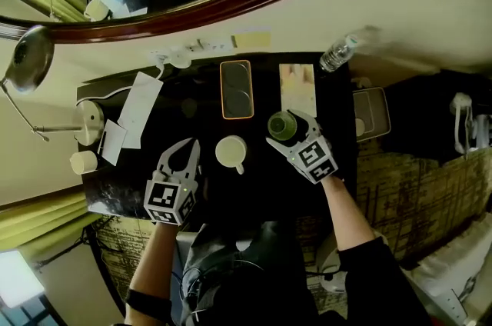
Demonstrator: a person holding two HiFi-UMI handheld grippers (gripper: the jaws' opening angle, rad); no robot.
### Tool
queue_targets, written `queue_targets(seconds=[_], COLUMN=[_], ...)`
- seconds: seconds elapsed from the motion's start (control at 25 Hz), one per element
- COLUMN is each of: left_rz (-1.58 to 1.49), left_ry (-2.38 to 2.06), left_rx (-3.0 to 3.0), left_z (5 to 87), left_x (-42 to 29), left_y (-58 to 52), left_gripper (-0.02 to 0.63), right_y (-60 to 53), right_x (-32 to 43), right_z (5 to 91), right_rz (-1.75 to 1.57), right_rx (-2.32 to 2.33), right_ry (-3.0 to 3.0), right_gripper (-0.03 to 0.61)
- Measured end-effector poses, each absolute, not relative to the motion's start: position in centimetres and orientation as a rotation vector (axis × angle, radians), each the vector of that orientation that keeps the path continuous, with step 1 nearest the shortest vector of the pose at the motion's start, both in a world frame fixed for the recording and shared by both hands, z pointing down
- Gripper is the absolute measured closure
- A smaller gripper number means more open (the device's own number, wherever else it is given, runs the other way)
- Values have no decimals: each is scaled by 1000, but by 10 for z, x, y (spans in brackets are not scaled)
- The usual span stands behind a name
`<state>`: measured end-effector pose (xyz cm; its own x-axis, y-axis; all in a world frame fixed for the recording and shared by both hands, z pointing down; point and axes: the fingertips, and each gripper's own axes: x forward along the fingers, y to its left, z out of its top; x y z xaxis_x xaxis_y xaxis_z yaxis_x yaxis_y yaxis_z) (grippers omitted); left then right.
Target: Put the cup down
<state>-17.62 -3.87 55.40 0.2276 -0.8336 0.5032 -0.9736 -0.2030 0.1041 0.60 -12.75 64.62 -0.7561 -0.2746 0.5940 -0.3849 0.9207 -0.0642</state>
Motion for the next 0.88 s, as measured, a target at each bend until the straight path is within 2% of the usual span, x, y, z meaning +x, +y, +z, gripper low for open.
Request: queue_targets(seconds=[0.36, 0.88], left_rz=[426, 407], left_ry=[-1741, -1802], left_rx=[2044, 1962], left_z=[571, 580], left_x=[-195, -216], left_y=[-48, -49], left_gripper=[611, 611], right_y=[-197, -244], right_x=[-65, -144], right_z=[615, 619], right_rz=[190, 187], right_rx=[439, 409], right_ry=[-2570, -2582], right_gripper=[183, 183])
